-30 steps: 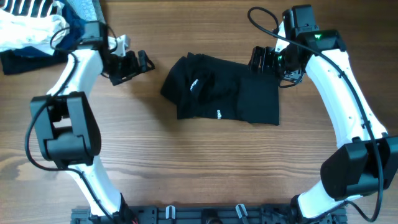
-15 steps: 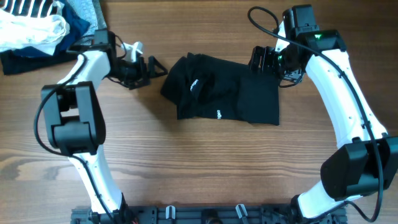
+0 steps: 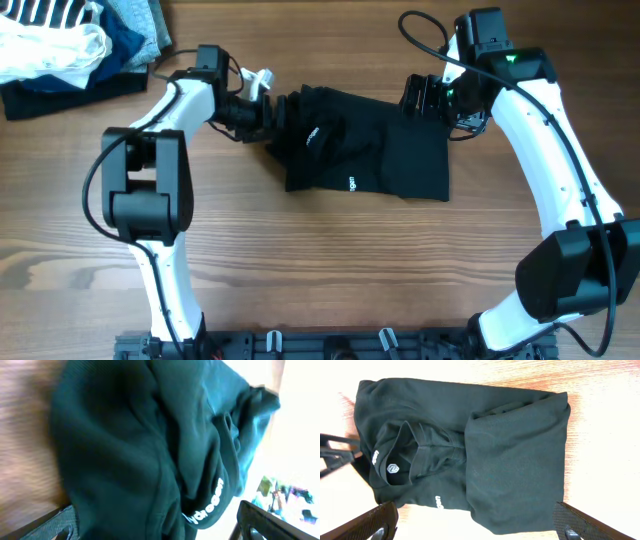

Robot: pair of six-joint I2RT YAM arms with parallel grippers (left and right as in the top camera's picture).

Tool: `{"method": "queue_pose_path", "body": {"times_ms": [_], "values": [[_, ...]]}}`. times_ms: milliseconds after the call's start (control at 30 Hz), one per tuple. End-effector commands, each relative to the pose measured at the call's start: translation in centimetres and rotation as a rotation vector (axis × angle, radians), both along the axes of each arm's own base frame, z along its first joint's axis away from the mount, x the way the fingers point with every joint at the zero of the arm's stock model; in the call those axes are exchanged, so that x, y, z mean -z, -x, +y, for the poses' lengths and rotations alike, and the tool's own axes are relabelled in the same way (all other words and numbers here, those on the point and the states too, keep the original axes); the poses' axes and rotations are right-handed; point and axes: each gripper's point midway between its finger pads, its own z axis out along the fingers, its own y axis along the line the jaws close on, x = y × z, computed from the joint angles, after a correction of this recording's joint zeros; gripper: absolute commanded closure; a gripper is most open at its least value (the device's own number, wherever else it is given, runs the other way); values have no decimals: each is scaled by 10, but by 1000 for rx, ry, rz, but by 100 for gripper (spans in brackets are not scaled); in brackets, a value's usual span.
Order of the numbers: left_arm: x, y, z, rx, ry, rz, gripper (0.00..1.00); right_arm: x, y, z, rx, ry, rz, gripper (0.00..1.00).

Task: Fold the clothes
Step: 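Grasp the strip's left end with the left gripper and fold it rightward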

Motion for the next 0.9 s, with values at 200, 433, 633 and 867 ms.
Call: {"method": "queue_pose_path", "body": {"times_ms": [200,433,633,867], "values": [[58,51,5,102,-198,166,0,0,-1,-2,-16,22,-7,0],[58,50,2,110,-197,155,0,0,-1,-2,-16,22,-6,1],[83,46,53,-71,-509,254,0,0,0,-2,-16,23,-4,1],[87,36,104,-279,-567,338,0,0,0,-2,-17,23,-3,1]]}}
